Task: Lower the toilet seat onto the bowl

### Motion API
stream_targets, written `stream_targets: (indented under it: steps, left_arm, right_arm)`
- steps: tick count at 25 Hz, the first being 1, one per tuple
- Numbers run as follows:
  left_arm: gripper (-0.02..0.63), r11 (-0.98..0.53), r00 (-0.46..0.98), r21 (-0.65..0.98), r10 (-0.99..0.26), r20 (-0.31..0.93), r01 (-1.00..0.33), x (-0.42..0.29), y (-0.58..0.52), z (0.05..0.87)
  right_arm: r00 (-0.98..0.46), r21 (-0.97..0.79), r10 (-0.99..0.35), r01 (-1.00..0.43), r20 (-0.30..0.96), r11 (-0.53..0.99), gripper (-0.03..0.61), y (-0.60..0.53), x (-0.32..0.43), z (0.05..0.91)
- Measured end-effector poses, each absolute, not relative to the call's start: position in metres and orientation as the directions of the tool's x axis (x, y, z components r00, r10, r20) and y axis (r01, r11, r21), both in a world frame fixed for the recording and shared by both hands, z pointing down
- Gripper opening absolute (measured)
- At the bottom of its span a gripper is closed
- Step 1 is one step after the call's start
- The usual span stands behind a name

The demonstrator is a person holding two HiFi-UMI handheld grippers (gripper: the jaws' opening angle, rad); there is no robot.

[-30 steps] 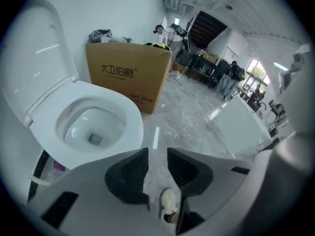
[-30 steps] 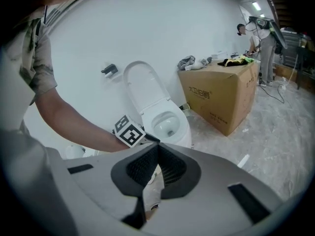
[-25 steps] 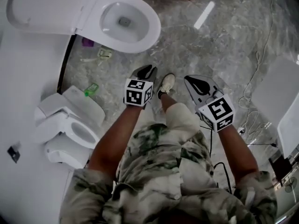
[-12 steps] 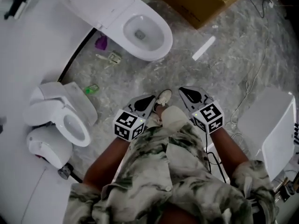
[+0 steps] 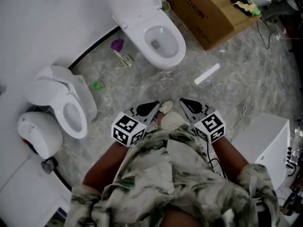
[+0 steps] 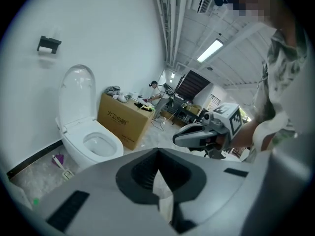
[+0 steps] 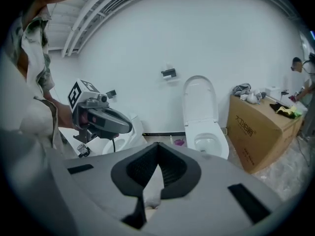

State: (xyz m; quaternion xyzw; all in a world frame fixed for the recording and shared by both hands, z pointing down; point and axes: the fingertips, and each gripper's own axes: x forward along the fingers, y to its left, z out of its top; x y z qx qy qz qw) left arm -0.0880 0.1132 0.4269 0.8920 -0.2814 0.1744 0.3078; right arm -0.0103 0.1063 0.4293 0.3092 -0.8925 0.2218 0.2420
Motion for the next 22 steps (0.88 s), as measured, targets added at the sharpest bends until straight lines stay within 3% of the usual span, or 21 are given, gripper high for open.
stream_targets:
  steps: [22]
  left_arm:
    - [0.021,-0.621,0.753,0.428,-0.503,0.425,-0.656,-0.161,0.236,0.381]
  right_arm:
    - [-0.702,-0.153,-0.432,-0.605,0.566,0.781,0.021,0.229,-0.074,0.369]
